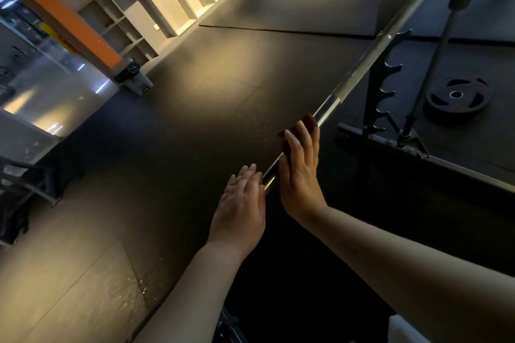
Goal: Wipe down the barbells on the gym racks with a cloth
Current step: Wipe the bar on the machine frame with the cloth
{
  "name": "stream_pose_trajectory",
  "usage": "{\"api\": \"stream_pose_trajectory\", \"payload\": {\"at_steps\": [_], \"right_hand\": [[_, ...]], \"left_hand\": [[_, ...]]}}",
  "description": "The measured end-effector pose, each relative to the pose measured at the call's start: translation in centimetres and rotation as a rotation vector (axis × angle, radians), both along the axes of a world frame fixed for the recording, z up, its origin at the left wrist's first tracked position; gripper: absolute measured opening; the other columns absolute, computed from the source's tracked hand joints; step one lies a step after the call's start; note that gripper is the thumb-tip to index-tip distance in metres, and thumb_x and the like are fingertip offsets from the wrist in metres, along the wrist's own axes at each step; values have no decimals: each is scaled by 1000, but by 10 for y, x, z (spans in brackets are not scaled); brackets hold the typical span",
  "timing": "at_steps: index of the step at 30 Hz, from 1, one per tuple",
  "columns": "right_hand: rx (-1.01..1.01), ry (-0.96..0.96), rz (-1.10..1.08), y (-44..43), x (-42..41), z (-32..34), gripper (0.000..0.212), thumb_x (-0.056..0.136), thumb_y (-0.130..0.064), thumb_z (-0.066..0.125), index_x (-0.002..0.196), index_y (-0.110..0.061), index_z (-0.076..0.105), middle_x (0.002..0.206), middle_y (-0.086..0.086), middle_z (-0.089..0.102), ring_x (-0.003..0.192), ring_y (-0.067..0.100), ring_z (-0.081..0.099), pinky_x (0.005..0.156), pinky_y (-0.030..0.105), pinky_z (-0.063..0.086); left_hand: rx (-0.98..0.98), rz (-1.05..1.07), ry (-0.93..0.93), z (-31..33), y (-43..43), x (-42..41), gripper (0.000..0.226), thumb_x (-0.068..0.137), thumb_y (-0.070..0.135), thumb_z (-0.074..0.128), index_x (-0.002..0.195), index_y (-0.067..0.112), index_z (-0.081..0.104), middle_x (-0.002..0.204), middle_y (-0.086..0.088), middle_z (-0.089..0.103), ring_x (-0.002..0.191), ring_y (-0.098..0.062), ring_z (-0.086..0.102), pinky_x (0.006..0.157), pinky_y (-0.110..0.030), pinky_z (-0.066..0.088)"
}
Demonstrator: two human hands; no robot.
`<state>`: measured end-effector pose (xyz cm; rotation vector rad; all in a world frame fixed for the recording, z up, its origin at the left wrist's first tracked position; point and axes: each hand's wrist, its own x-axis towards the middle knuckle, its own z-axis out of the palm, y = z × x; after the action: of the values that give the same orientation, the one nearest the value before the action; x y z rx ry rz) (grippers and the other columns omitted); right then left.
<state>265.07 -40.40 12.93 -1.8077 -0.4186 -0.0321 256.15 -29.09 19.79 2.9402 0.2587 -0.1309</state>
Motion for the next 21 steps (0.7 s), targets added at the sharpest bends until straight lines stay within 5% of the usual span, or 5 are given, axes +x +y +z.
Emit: {"api": "stream_pose_trajectory", "payload": {"at_steps": [3,10,17,21], "right_hand": [[-9,14,67,0,-12,-9,55,111,-30,38,163,-28,19,166,-23,-17,151,6,-31,120,37,-11],[51,21,-51,-14,36,3,50,111,-28,38,160,-21,30,172,-9,-1,155,8,-21,126,41,-3],[182,151,17,4,-1,-2,64,111,-29,37,163,-39,-1,159,-33,-31,146,-2,-35,119,38,-13],[247,241,-119,-2,42,15,63,112,-27,36,165,-33,2,165,-25,-23,149,1,-30,122,34,-13]], "left_hand": [[16,-10,-5,-2,0,4,57,101,39,18,154,21,34,166,3,25,154,-7,12,126,-32,14],[6,-2,-12,-2,-4,10,61,99,40,16,154,21,34,166,3,26,154,-8,13,127,-33,14],[-2,-11,10,1,-7,18,60,99,39,17,155,22,33,166,4,24,153,-5,10,124,-27,9],[-21,-23,22,4,-9,27,62,96,38,21,155,21,32,167,4,23,154,-7,10,127,-34,14]]}}
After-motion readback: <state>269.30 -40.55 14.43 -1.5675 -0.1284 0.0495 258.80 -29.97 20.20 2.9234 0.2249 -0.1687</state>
